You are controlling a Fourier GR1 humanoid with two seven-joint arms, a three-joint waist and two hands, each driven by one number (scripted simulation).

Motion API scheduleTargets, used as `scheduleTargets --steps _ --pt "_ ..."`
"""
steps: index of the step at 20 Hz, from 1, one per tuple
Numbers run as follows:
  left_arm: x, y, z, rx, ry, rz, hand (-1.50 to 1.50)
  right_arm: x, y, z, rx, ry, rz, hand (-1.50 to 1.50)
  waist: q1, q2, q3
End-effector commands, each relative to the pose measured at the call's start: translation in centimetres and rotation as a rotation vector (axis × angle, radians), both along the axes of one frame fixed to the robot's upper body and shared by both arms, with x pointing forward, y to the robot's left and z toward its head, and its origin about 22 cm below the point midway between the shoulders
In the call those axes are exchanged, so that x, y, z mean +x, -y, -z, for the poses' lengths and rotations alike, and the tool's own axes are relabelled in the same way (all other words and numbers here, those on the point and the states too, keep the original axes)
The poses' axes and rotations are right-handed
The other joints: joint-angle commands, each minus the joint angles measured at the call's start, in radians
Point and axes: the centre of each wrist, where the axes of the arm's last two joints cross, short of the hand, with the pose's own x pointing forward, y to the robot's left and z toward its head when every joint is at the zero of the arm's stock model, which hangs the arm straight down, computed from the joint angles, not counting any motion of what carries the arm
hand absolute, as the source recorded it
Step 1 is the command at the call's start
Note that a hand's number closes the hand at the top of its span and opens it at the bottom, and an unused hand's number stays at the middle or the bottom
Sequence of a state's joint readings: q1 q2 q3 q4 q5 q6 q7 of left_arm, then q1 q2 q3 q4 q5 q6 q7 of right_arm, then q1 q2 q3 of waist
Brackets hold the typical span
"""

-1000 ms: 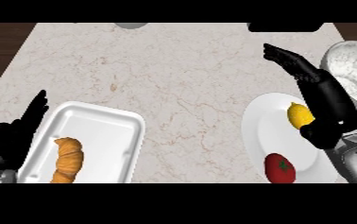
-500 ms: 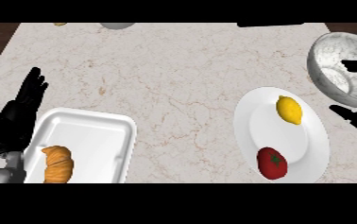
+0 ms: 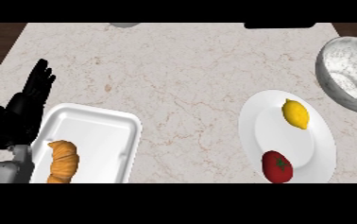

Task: Pick the lemon from the plate and place it in the bowl

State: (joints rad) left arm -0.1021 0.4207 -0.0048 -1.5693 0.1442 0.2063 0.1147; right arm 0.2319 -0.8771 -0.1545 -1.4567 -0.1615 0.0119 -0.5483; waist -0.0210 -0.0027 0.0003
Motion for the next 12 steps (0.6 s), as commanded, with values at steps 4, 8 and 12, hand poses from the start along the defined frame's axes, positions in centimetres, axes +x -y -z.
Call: scheduleTargets --steps 4,8,12 --pt "0.4 0.7 1.2 0.003 -0.003 0.036 0.00 3.9 0.8 -6.4 -0.046 -0.021 0.029 -1.50 0.032 0.005 -0.001" --pt "1.6 0.2 0.2 -0.020 -0.004 0.035 0.00 4.5 -2.2 -10.2 -0.092 -0.053 0.005 -1.50 0.019 0.003 -0.002" --pt "1.1 1.5 0.4 0.008 0.007 0.050 0.00 5.7 -2.7 -11.7 -0.286 -0.226 -0.040 -1.50 0.040 0.006 -0.001"
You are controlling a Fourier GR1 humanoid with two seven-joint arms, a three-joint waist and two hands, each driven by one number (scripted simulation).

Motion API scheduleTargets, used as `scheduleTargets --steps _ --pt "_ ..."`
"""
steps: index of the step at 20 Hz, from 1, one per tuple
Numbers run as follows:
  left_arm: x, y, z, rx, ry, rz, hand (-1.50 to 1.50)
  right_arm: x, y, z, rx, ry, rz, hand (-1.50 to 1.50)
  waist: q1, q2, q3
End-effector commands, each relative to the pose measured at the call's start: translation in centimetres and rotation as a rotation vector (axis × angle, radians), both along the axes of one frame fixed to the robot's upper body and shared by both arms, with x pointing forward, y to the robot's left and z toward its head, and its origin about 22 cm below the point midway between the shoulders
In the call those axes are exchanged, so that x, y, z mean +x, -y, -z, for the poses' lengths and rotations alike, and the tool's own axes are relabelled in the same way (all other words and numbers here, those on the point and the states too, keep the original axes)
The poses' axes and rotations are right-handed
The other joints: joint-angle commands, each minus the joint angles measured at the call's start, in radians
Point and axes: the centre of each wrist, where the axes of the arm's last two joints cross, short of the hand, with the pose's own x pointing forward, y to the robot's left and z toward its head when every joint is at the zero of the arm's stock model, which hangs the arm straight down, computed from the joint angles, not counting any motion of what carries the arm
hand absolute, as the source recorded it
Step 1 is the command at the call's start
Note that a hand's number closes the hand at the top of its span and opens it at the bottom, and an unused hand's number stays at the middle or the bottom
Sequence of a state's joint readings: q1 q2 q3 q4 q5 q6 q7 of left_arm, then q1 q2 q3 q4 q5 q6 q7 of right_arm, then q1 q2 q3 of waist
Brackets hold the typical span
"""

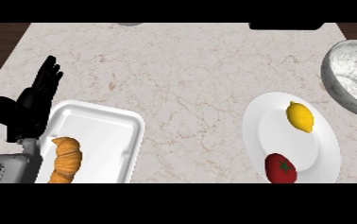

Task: Pick the lemon from the plate and place it in the bowl

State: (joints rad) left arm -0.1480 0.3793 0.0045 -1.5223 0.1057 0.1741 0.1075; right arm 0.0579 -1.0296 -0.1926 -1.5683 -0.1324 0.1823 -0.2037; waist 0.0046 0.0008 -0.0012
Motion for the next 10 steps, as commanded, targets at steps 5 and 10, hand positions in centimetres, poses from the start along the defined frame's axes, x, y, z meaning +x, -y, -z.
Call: scheduleTargets --steps 5,10 --pt "1.9 1.1 -0.6 -0.010 0.023 0.024 0.00 4.0 -2.2 -2.6 -0.227 -0.259 -0.044 -1.50 0.024 0.008 0.000" --pt "0.7 -1.0 -0.4 -0.003 0.016 0.030 0.00 6.0 -4.4 0.1 -0.279 -0.396 -0.118 -1.50 0.025 0.005 0.001"
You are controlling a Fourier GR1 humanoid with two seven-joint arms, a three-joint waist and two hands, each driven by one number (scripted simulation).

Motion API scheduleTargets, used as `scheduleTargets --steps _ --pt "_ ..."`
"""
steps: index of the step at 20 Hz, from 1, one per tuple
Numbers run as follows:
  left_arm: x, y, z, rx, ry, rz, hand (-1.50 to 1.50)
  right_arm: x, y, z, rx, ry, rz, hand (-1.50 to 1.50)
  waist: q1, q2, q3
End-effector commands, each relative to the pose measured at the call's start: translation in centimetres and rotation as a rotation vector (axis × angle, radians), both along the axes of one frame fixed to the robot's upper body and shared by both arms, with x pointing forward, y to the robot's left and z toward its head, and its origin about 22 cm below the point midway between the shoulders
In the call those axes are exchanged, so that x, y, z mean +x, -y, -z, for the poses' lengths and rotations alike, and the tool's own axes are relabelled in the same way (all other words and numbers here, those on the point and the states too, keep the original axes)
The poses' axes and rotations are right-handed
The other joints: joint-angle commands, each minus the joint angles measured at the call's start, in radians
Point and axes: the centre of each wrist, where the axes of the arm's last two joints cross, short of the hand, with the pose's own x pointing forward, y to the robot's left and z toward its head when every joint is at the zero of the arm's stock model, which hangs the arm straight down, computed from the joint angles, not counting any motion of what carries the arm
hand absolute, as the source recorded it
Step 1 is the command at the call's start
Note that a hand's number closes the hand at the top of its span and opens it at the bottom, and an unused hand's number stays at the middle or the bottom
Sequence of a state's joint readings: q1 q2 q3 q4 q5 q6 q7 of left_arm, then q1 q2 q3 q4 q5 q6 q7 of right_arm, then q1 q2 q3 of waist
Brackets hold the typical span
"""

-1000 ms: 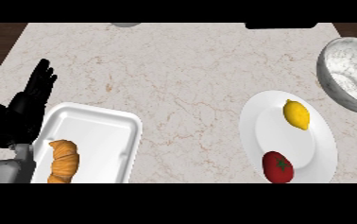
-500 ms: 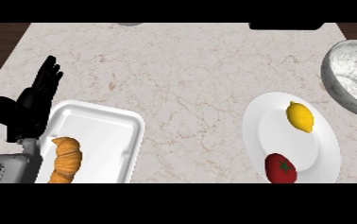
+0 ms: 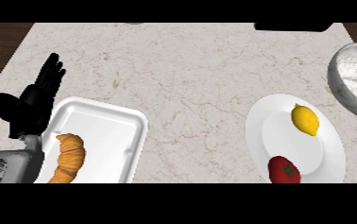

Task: Pick the lemon from the plate and place it in the bowl

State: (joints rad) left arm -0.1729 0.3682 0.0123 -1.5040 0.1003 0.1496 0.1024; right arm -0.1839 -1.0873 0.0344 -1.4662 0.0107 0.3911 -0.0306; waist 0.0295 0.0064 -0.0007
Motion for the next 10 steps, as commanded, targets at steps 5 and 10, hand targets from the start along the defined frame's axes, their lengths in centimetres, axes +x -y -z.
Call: scheduleTargets --steps 5,10 --pt "-0.6 0.0 -0.3 0.007 0.008 -0.016 0.00 2.3 -2.1 3.7 -0.121 -0.238 -0.081 -1.50 -0.010 -0.004 0.001" --pt "-0.4 -1.7 -2.0 -0.001 -0.013 -0.016 0.00 3.9 -4.1 4.8 -0.181 -0.344 -0.106 -1.50 -0.016 -0.006 0.001"
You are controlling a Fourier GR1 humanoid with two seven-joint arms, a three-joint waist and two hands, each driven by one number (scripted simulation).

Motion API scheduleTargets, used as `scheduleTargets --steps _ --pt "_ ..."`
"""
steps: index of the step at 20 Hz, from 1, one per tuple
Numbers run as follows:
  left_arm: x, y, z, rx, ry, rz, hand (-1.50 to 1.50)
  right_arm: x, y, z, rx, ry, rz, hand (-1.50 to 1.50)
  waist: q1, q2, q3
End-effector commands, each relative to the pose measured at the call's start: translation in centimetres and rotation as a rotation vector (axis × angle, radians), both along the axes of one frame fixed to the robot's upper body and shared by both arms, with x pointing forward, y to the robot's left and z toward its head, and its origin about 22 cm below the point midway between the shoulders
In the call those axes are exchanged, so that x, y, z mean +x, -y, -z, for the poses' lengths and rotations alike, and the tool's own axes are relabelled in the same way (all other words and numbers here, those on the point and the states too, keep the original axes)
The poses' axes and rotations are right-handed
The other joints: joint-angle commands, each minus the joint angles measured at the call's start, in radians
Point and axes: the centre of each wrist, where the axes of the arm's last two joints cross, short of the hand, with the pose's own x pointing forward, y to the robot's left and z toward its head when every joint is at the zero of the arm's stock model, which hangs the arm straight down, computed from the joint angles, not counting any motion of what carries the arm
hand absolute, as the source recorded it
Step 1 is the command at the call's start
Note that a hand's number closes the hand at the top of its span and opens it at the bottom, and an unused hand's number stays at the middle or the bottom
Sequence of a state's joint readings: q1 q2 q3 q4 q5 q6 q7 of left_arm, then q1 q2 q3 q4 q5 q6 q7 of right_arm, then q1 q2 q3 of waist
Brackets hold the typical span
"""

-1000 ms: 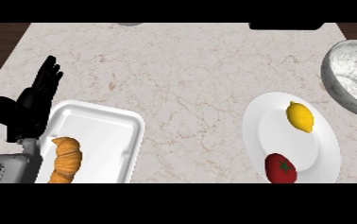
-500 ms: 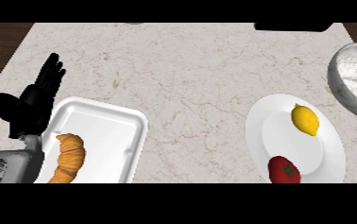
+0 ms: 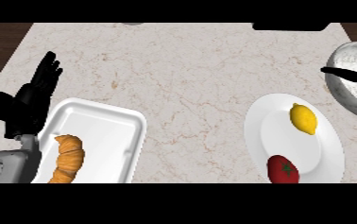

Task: Pick the lemon from the plate and place it in the bowl

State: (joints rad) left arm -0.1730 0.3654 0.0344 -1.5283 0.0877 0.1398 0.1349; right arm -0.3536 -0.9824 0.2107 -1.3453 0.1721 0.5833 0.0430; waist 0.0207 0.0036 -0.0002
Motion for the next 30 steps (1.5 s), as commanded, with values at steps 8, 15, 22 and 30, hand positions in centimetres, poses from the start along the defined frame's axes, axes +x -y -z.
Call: scheduleTargets --steps 8,15,22,30 --pt "0.0 -0.3 0.3 0.009 -0.006 -0.011 0.00 1.5 -2.1 2.5 -0.137 0.132 -0.035 -1.50 -0.017 -0.003 0.000" --pt "-1.0 -0.9 0.7 0.007 0.013 -0.013 0.00 1.4 -1.7 6.8 -0.103 0.096 -0.031 -1.50 -0.017 -0.003 0.000" --pt "-1.8 -1.3 1.5 -0.011 -0.009 -0.006 0.00 0.9 -3.2 8.1 -0.152 0.020 -0.017 -1.50 -0.016 -0.004 0.000" --pt "-1.0 -0.2 1.2 0.004 0.000 -0.006 0.00 1.2 -2.2 9.8 -0.121 0.053 -0.009 -1.50 -0.013 -0.002 0.000"
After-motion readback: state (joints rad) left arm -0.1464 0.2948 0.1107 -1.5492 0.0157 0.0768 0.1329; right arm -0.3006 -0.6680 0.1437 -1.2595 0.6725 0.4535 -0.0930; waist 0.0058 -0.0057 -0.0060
